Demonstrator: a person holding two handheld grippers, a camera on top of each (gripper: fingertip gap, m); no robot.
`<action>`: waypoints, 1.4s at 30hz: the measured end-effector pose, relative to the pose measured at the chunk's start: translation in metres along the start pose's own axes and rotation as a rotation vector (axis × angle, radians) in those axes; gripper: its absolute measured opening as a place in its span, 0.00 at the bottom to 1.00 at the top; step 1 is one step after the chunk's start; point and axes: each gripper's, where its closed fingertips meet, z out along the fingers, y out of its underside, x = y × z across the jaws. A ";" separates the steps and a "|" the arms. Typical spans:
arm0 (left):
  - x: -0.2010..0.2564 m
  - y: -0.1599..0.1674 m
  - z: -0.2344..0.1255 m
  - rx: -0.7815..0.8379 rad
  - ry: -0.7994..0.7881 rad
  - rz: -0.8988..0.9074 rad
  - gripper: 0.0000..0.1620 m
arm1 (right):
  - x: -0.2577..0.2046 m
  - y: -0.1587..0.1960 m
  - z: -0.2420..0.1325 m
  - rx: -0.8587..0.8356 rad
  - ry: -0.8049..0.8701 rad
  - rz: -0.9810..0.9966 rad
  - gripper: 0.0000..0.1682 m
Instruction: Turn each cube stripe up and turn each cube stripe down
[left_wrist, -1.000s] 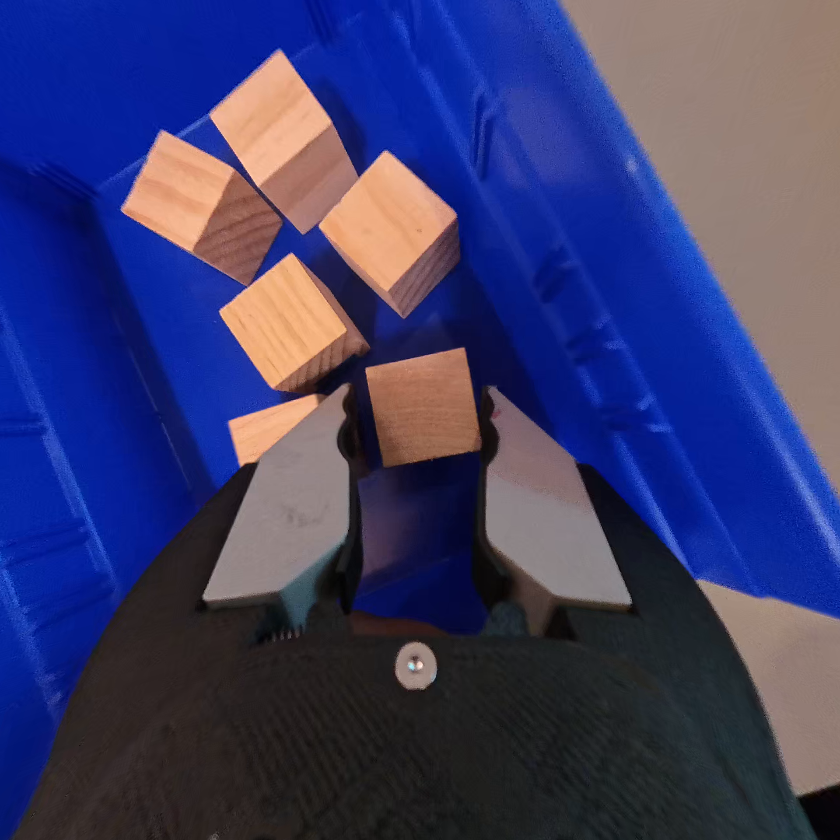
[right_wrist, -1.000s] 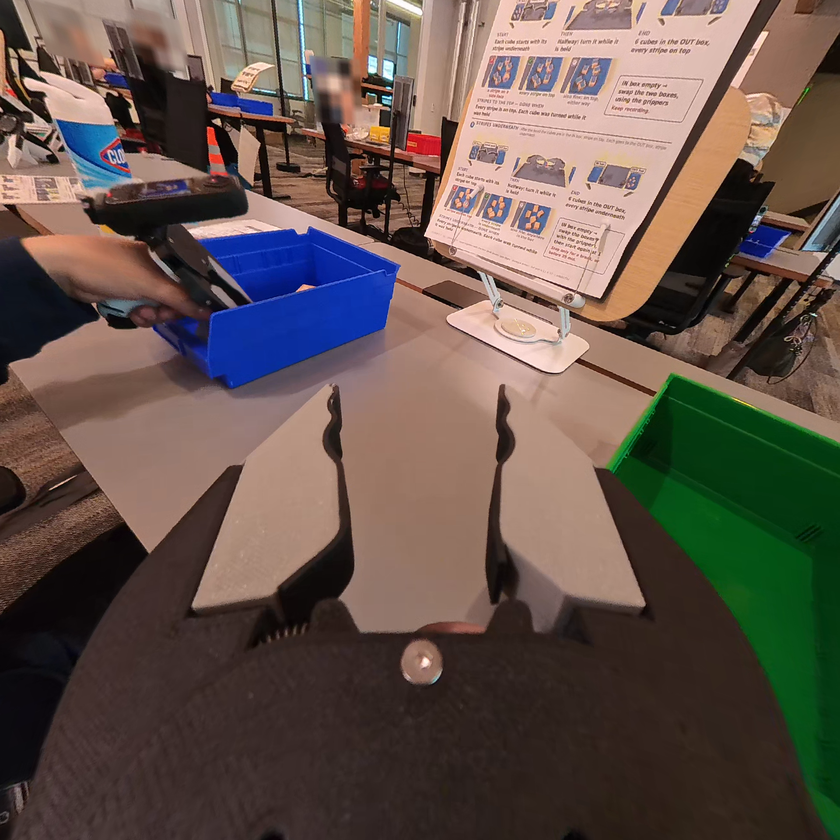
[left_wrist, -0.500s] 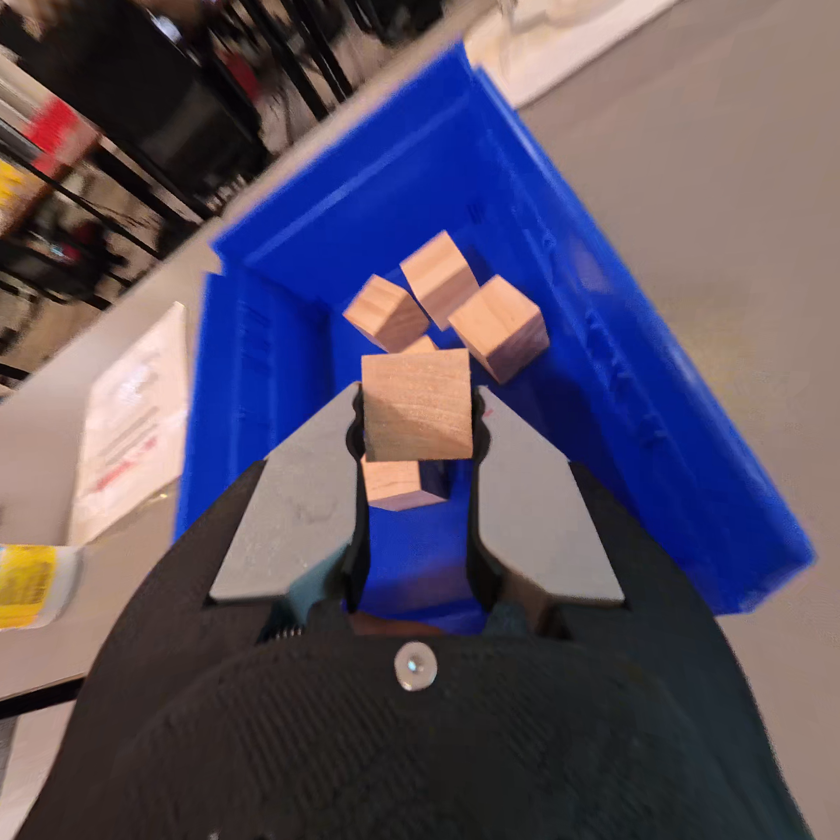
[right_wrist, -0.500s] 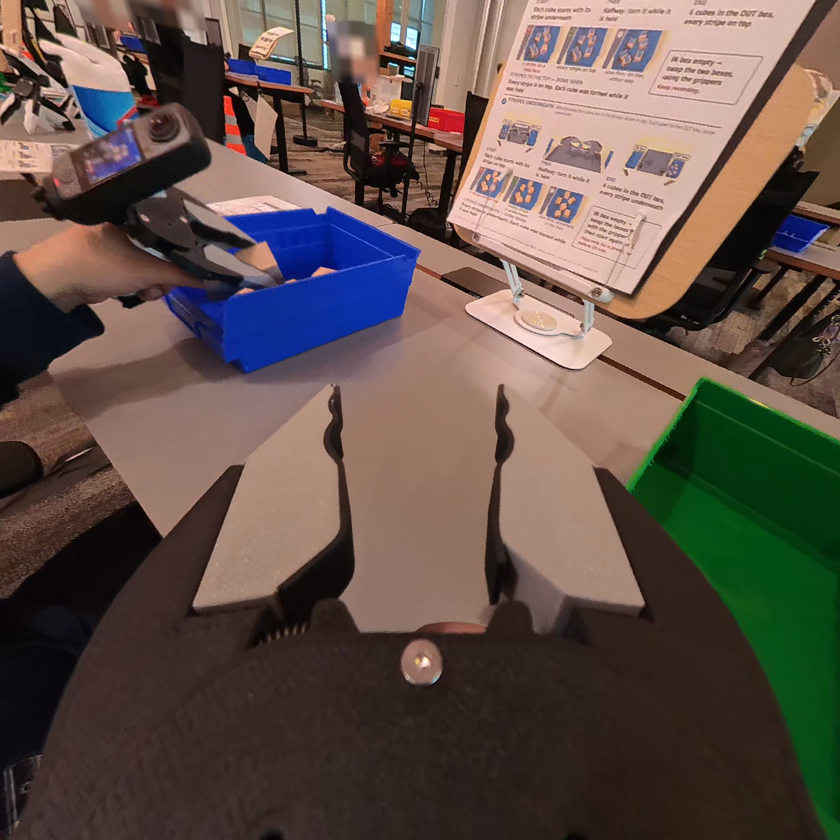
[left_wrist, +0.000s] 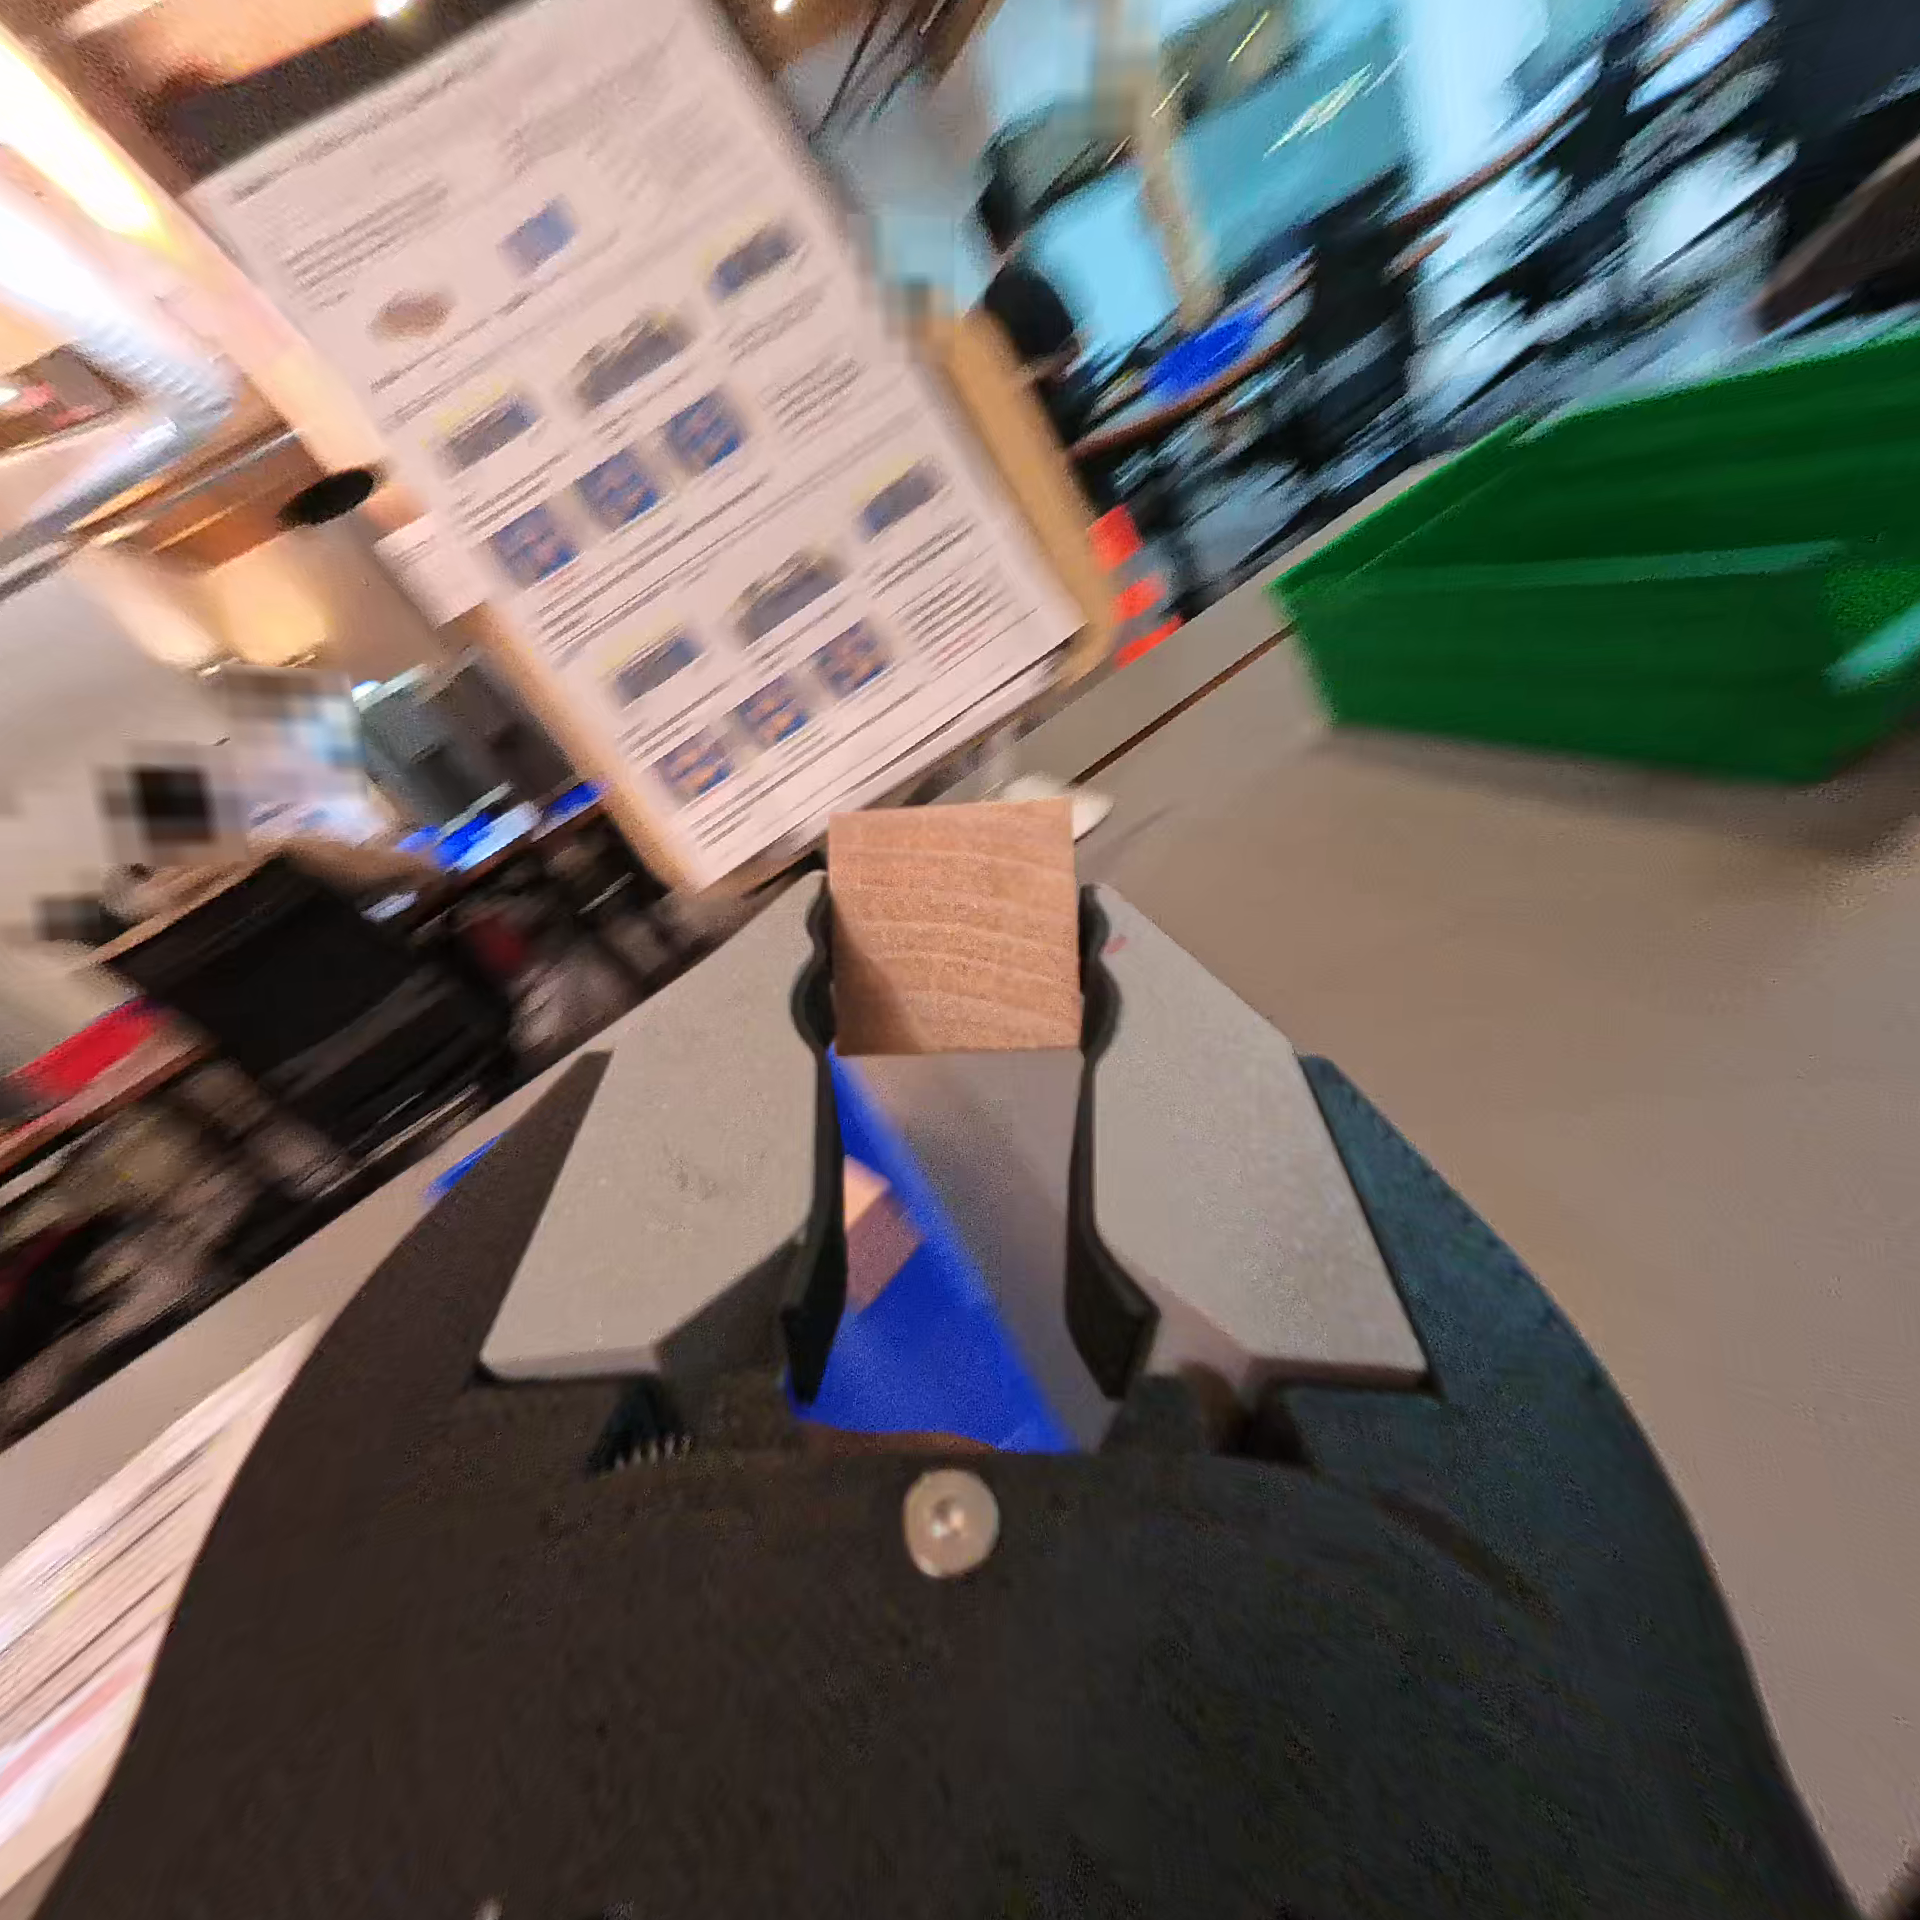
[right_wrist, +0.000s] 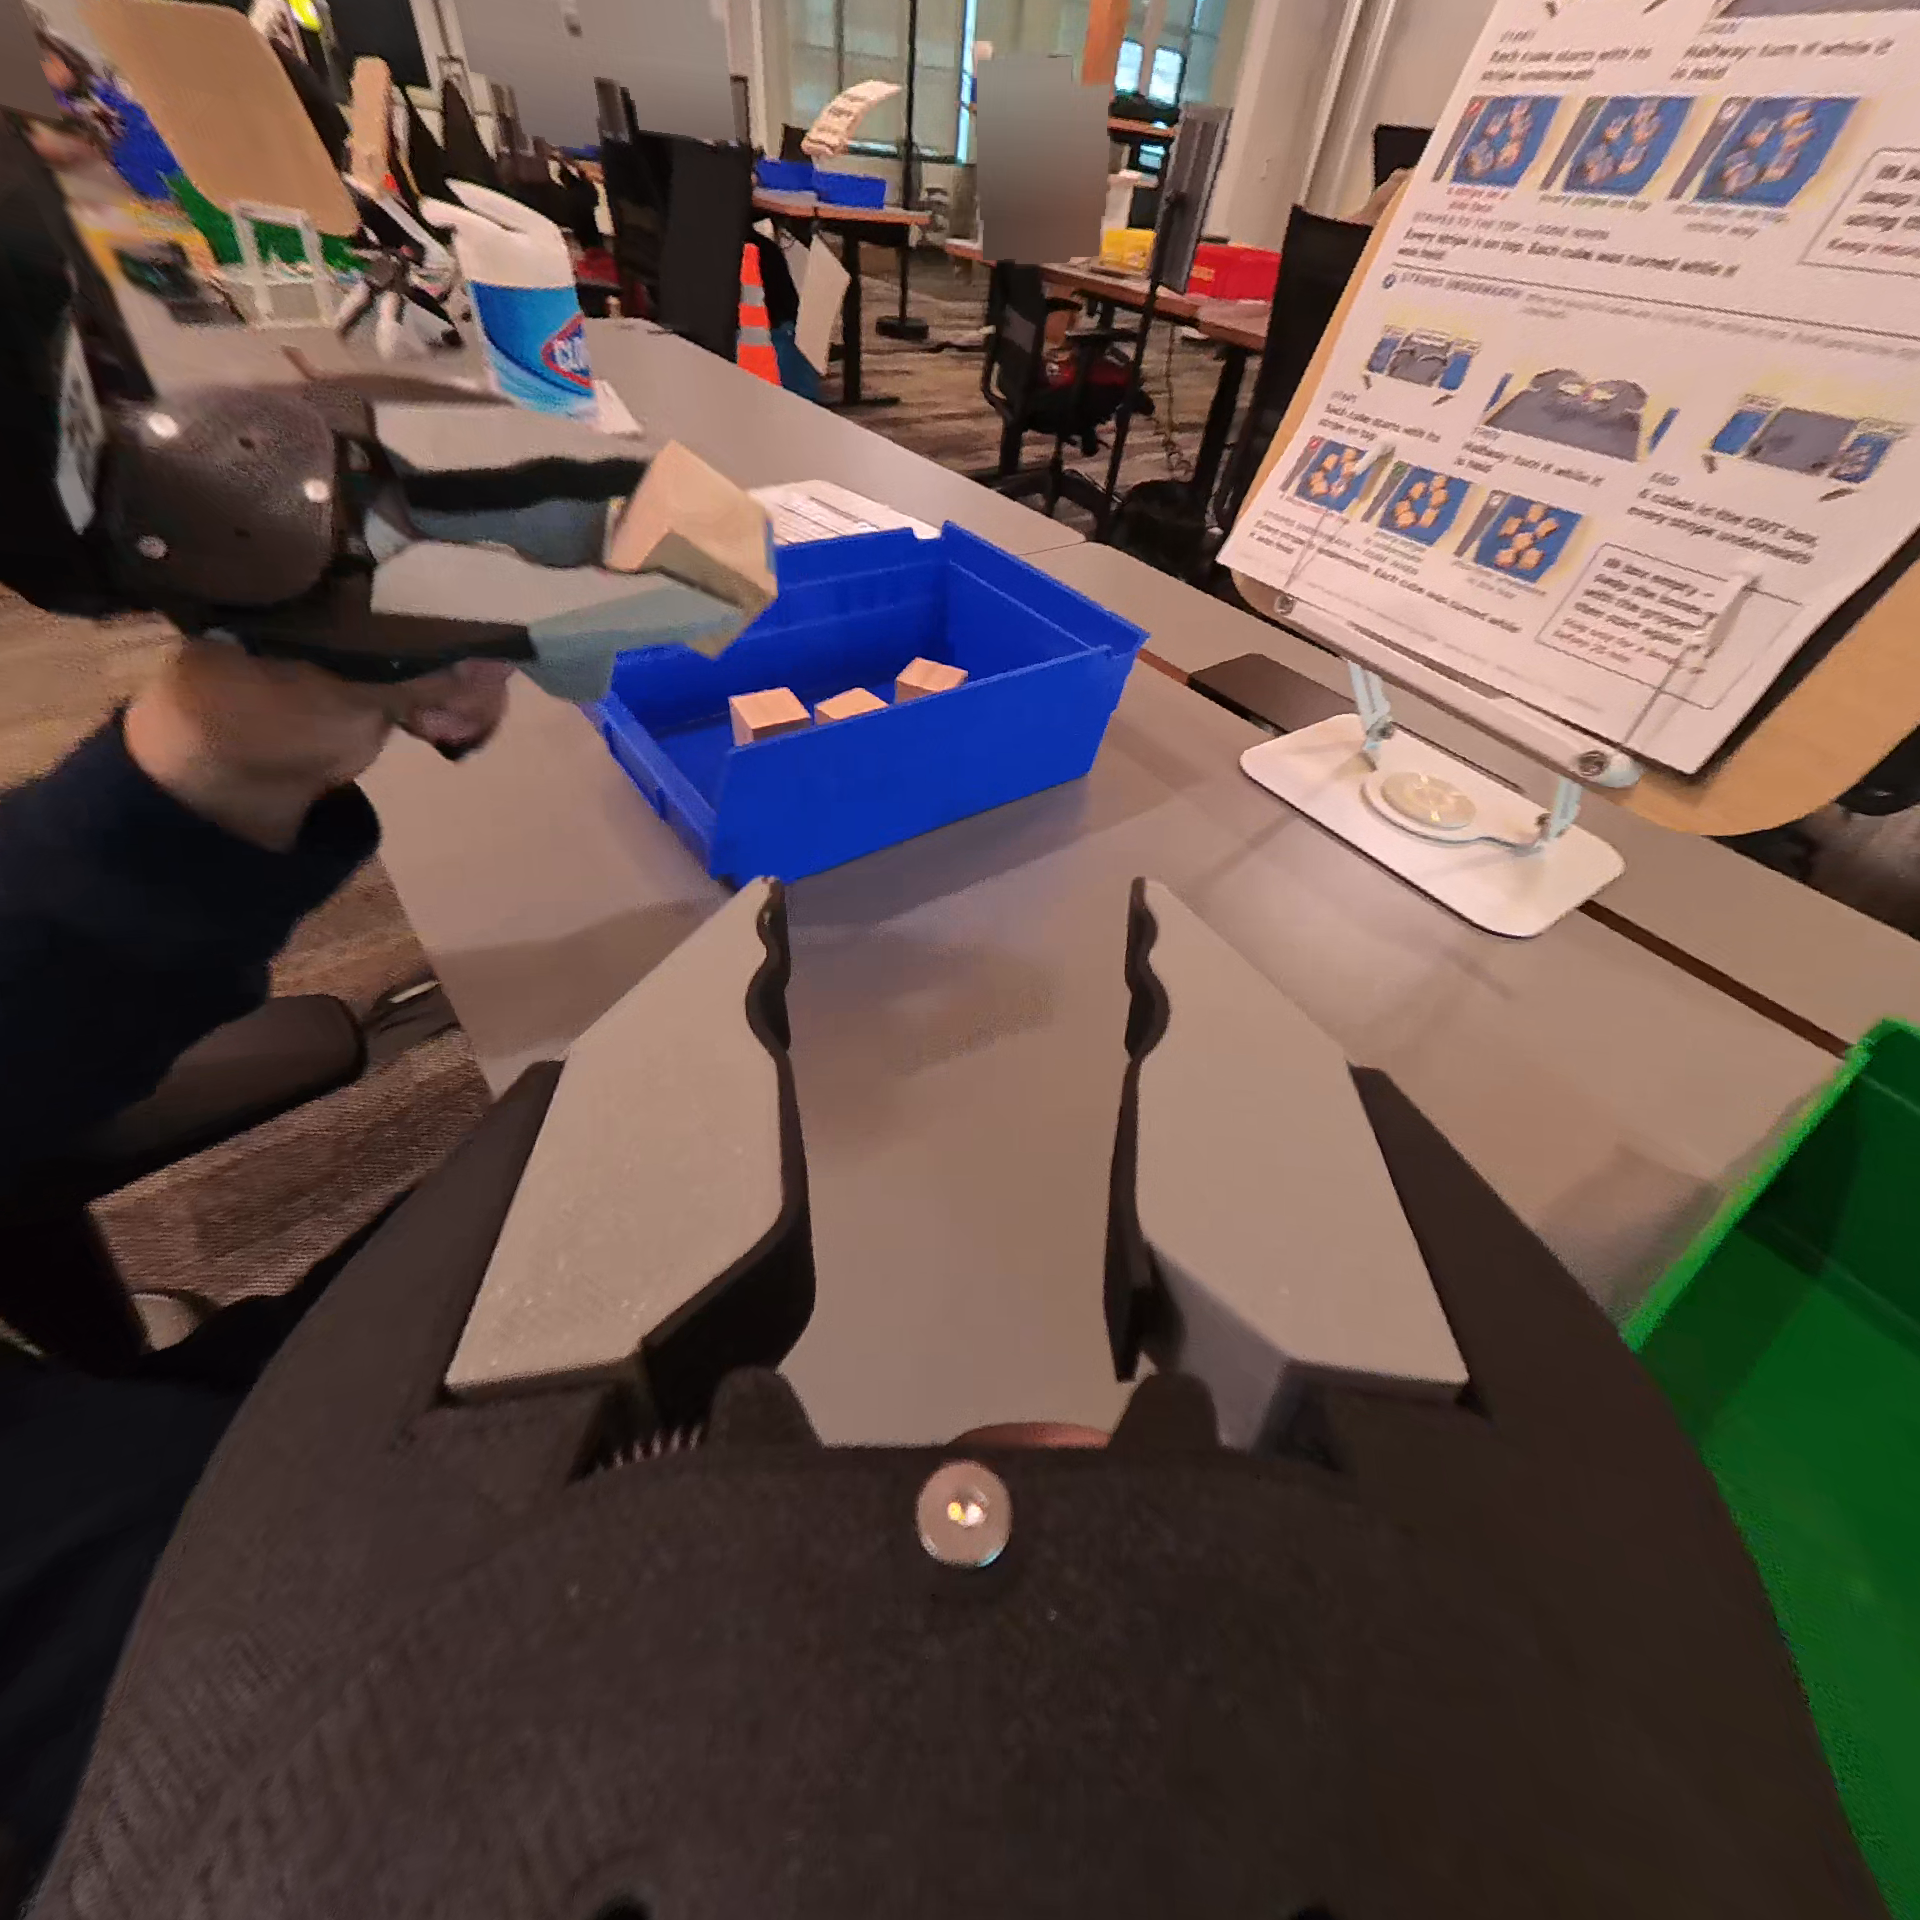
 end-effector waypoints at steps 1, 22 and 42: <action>0.018 -0.011 -0.003 0.051 0.094 -0.021 0.27 | -0.004 -0.002 -0.001 0.014 -0.023 0.012 0.37; 0.136 -0.093 -0.127 0.804 0.714 0.176 0.27 | -0.143 -0.011 -0.030 0.023 -0.936 0.507 0.42; 0.155 -0.090 -0.122 0.801 0.688 0.247 0.27 | -0.162 -0.007 -0.021 -0.012 -1.019 0.609 0.25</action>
